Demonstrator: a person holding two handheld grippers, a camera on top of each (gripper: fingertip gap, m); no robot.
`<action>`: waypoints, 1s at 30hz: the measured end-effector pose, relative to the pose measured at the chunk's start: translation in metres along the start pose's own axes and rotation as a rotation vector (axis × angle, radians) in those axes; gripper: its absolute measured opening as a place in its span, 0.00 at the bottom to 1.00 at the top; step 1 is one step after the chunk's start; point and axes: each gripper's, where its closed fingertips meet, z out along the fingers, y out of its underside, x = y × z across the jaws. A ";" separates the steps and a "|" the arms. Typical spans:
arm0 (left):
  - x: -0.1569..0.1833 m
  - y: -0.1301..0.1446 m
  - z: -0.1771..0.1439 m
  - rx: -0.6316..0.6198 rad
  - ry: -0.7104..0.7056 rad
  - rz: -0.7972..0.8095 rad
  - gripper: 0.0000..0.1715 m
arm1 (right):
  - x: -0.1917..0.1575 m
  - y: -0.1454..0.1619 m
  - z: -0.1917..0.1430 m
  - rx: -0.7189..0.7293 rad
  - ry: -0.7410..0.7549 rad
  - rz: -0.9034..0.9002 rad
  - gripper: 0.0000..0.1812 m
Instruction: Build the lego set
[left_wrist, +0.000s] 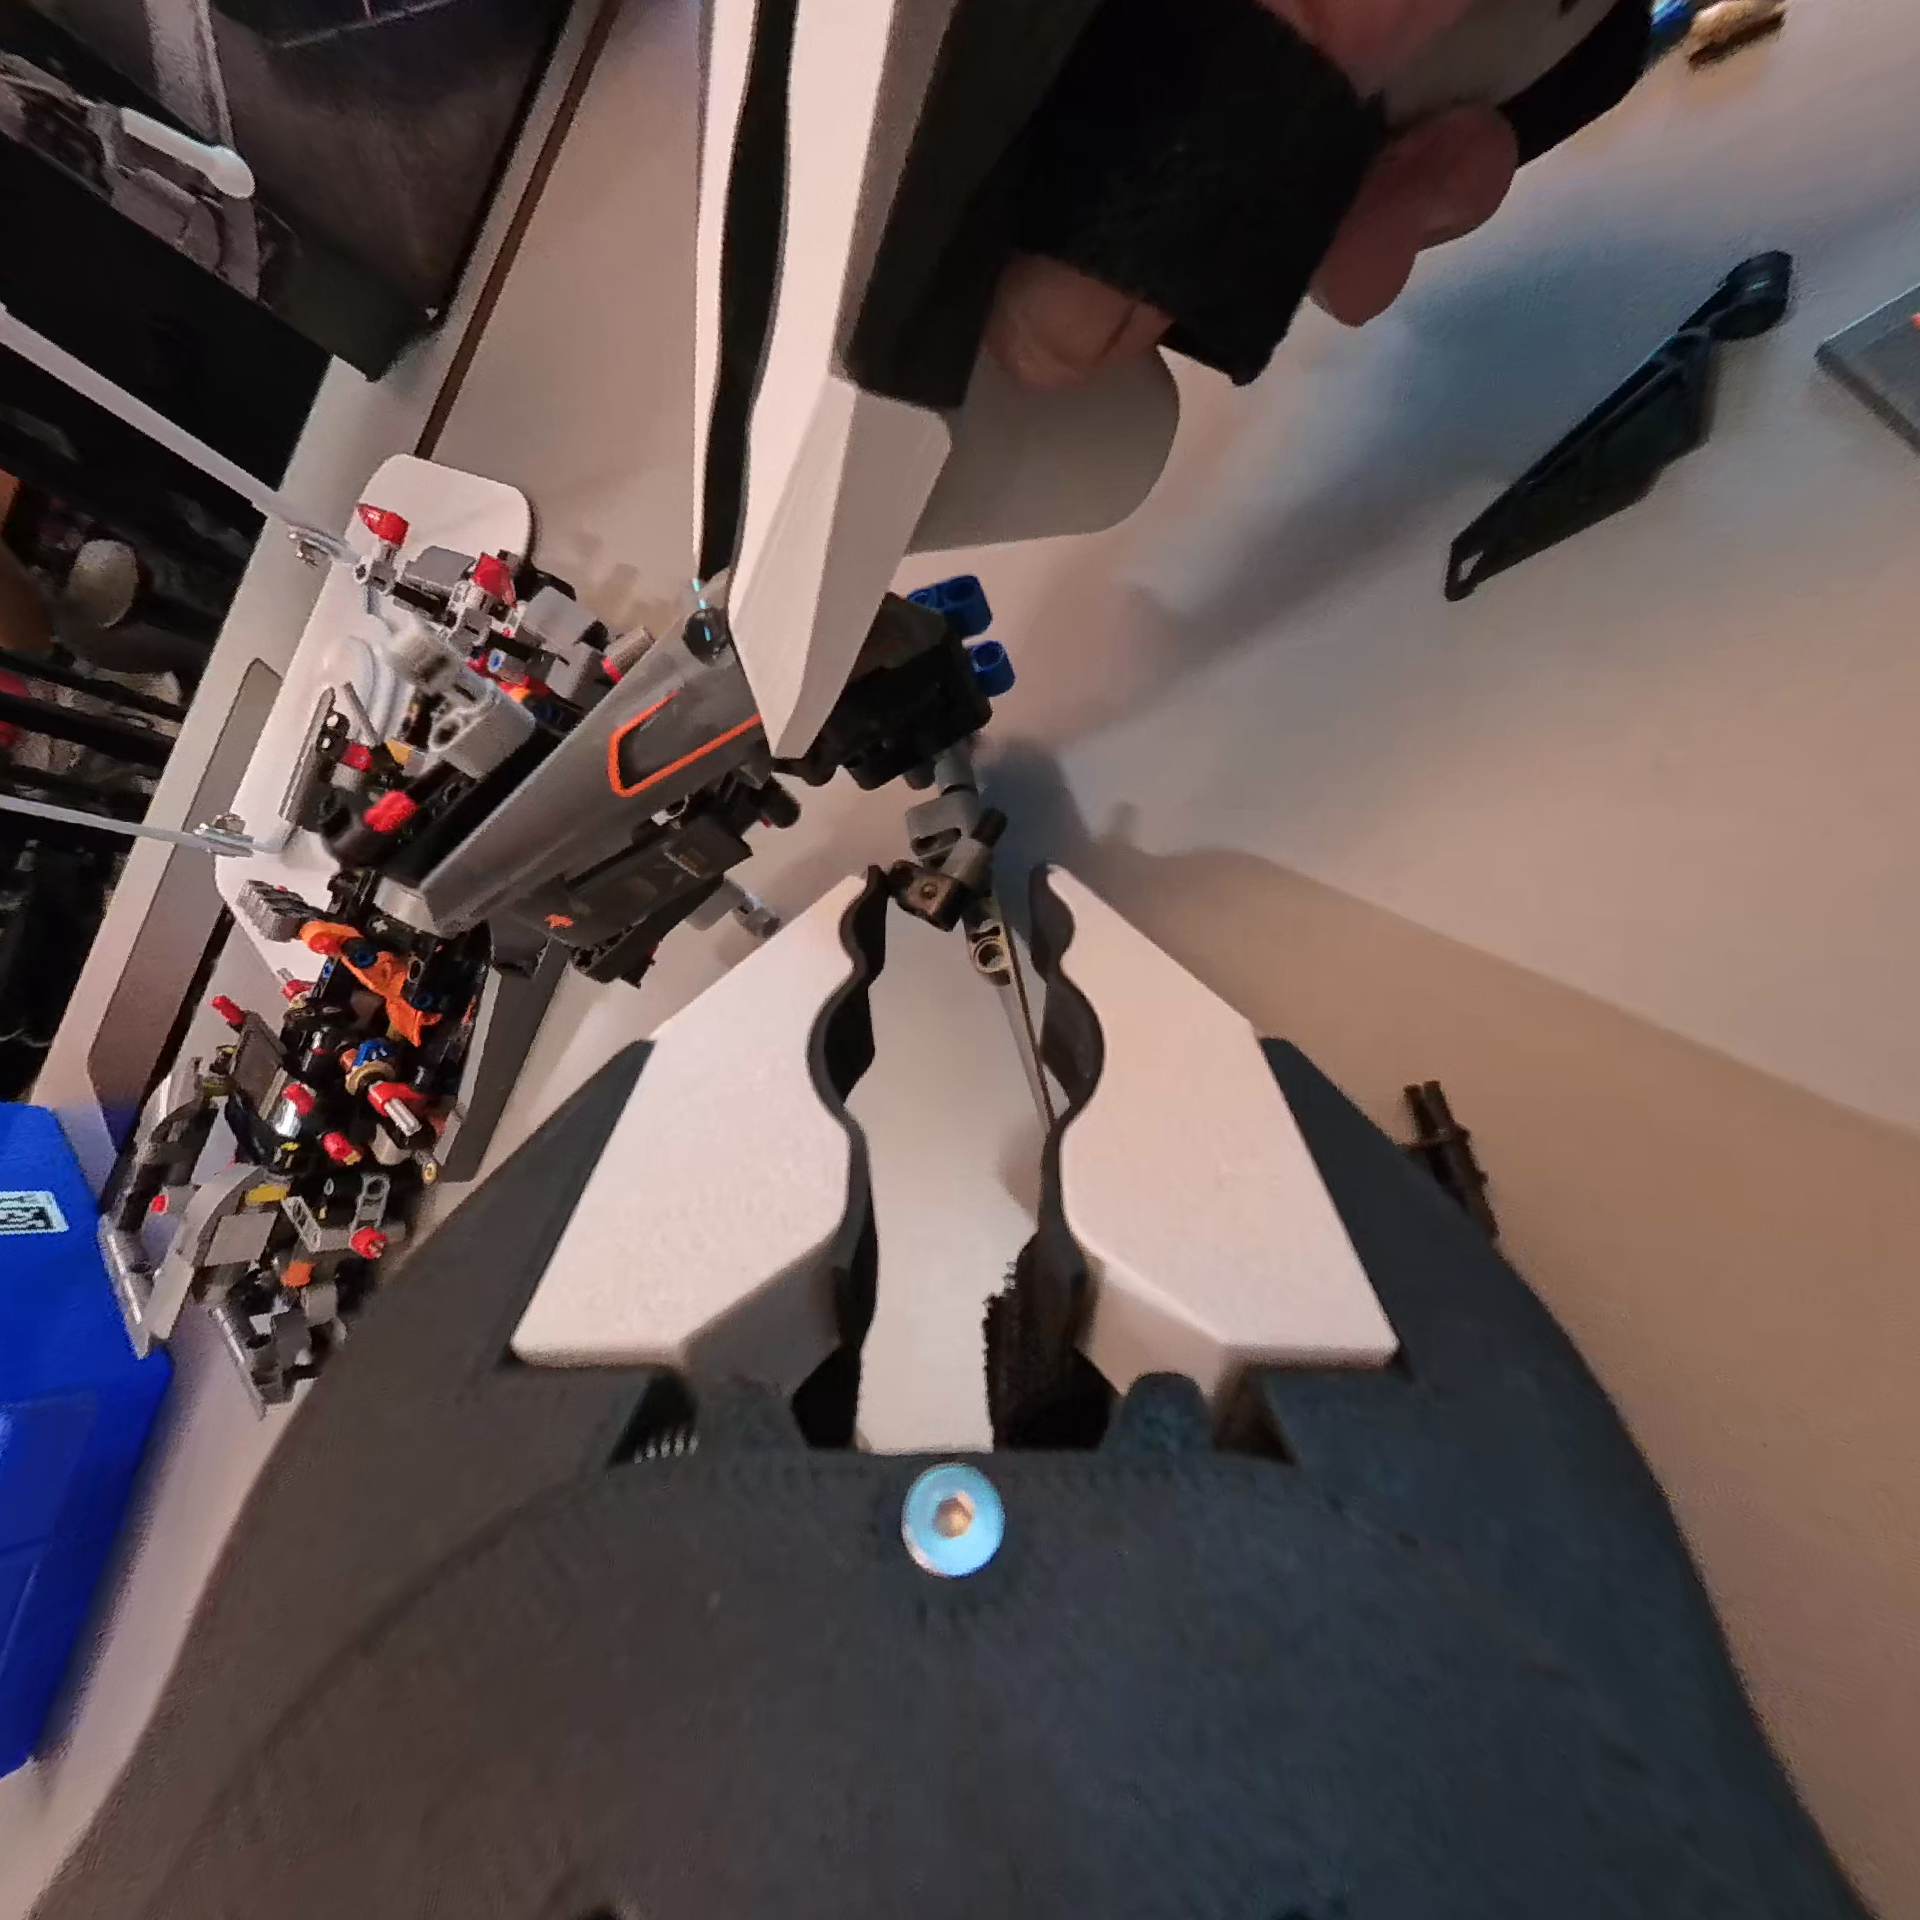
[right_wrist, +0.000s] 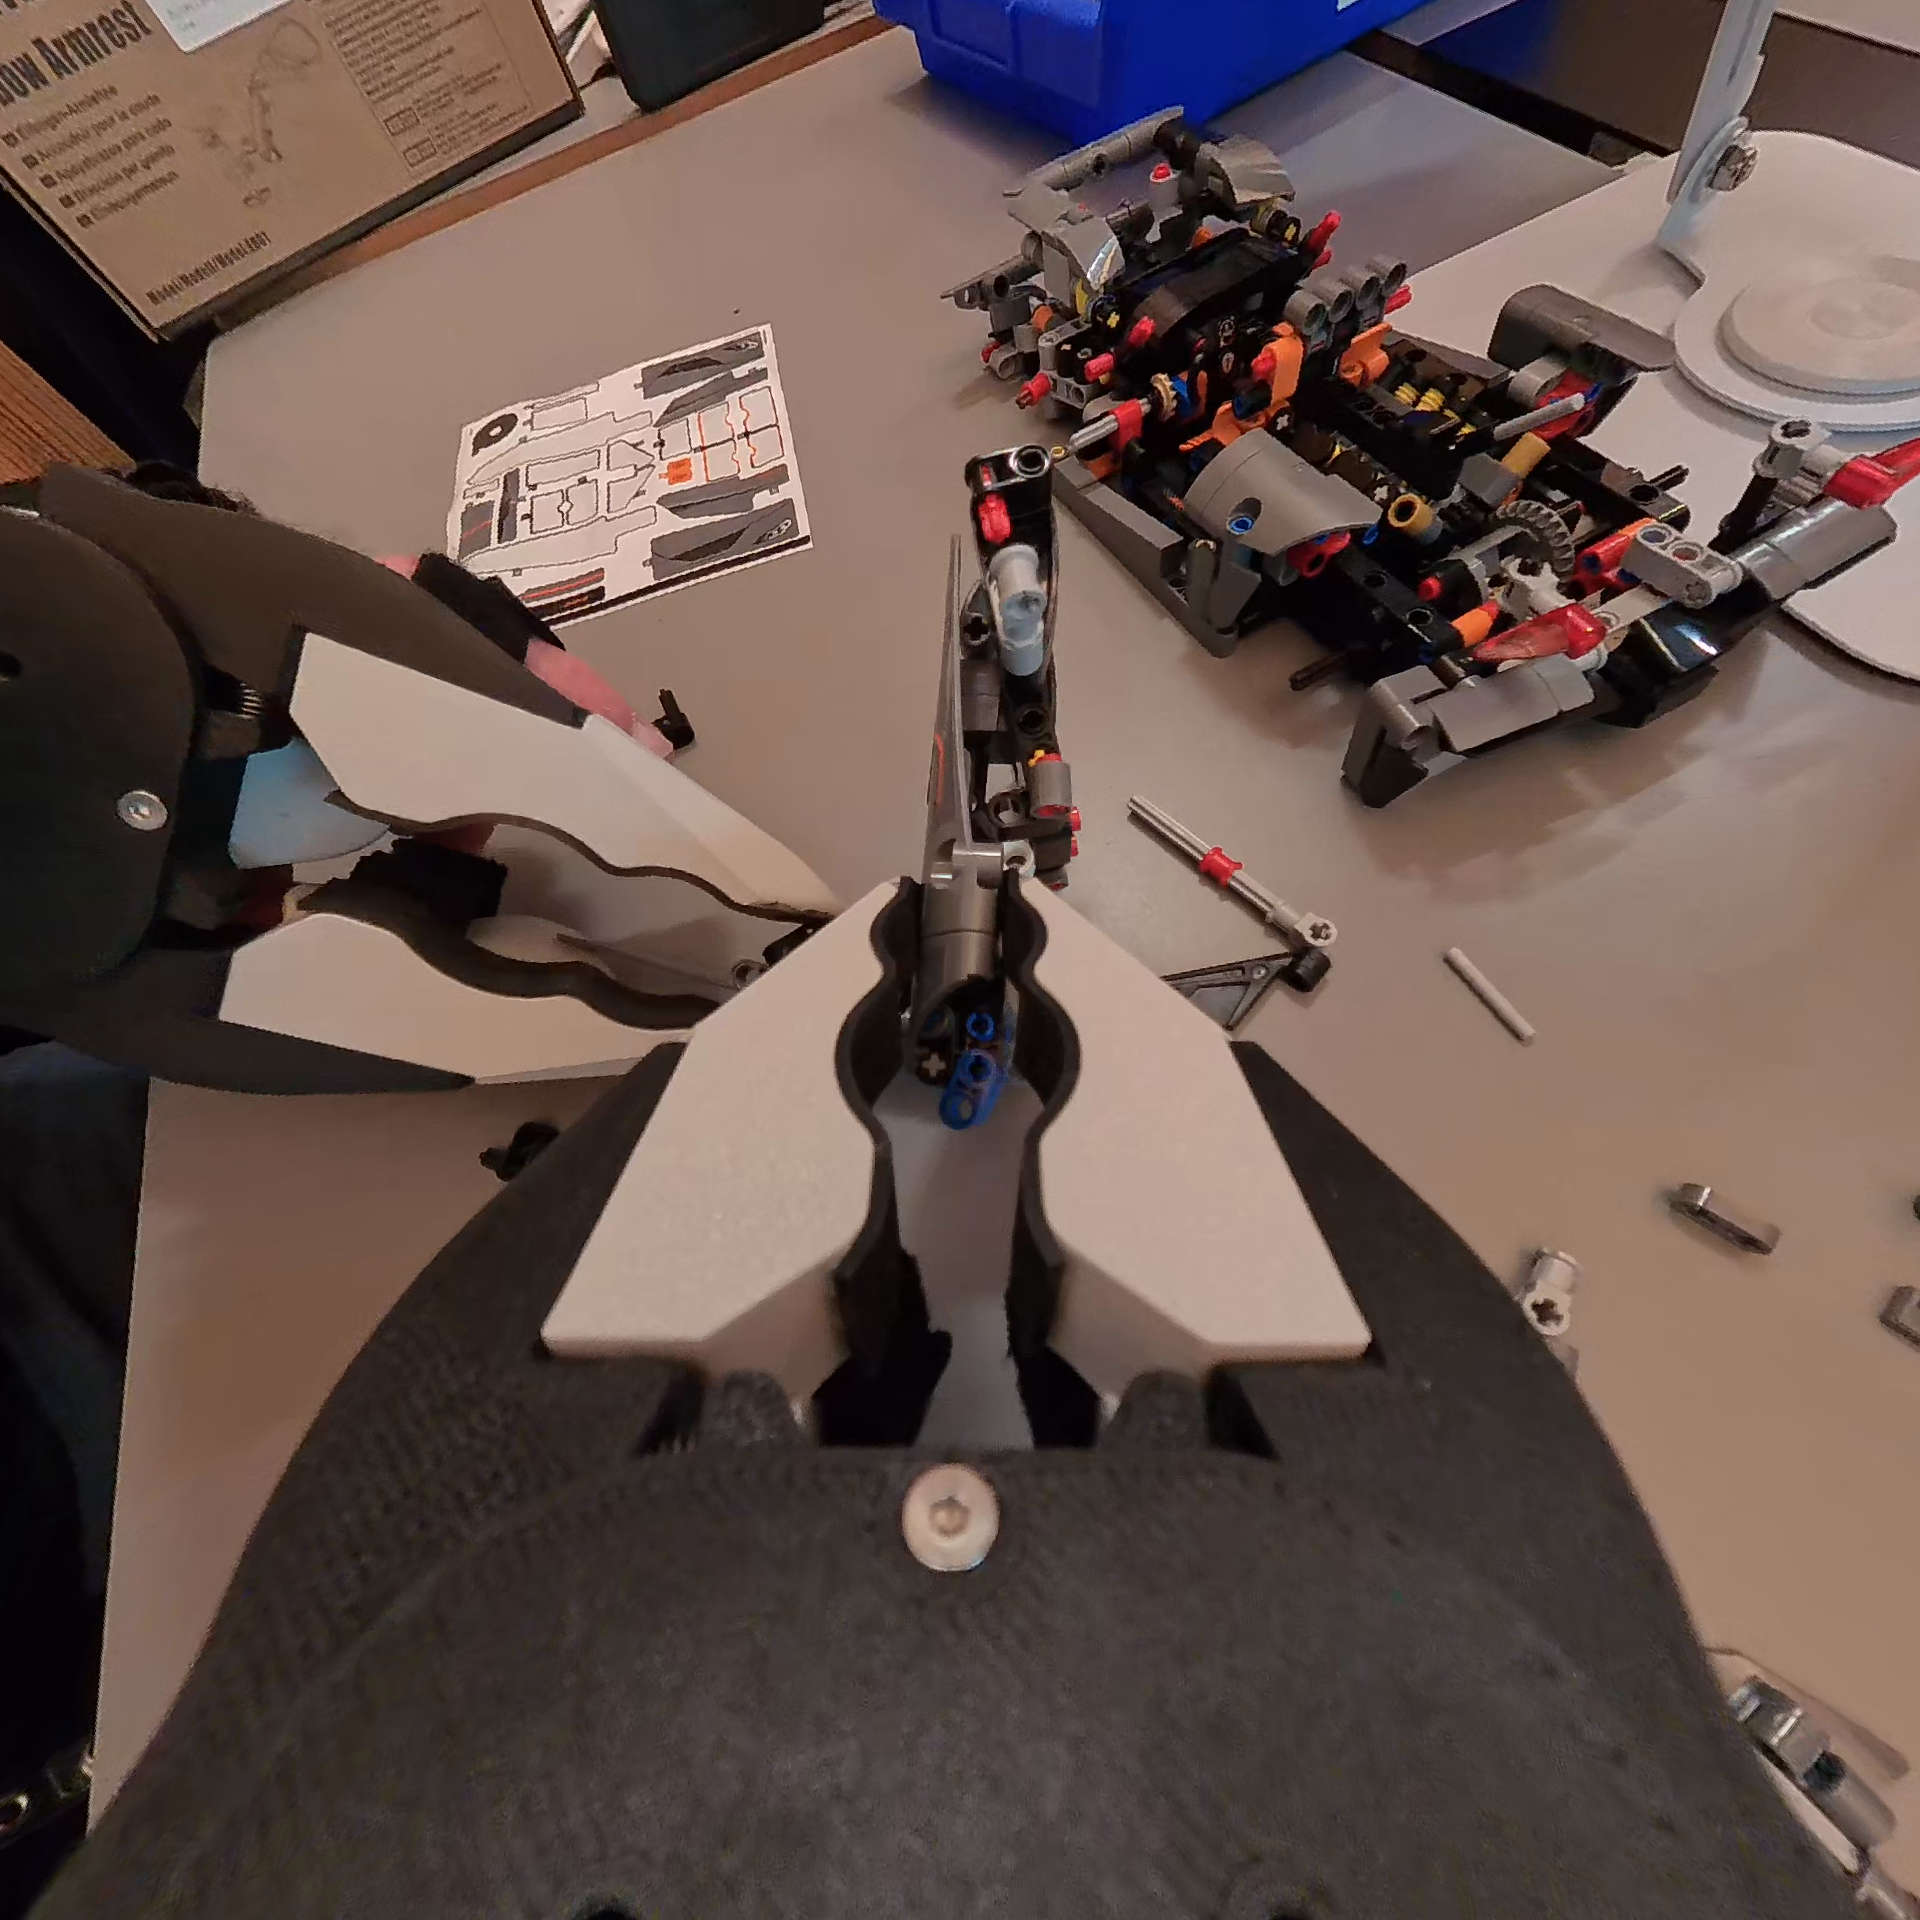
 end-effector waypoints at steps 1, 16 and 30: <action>0.000 0.002 0.001 -0.010 -0.002 0.000 0.15 | 0.000 0.000 0.000 0.001 -0.003 0.001 0.07; -0.004 0.004 0.003 -0.006 -0.048 0.025 0.12 | 0.000 0.000 -0.001 0.008 -0.006 0.012 0.07; -0.008 -0.001 0.001 0.015 -0.083 0.041 0.12 | 0.001 -0.005 -0.004 0.045 -0.010 0.034 0.07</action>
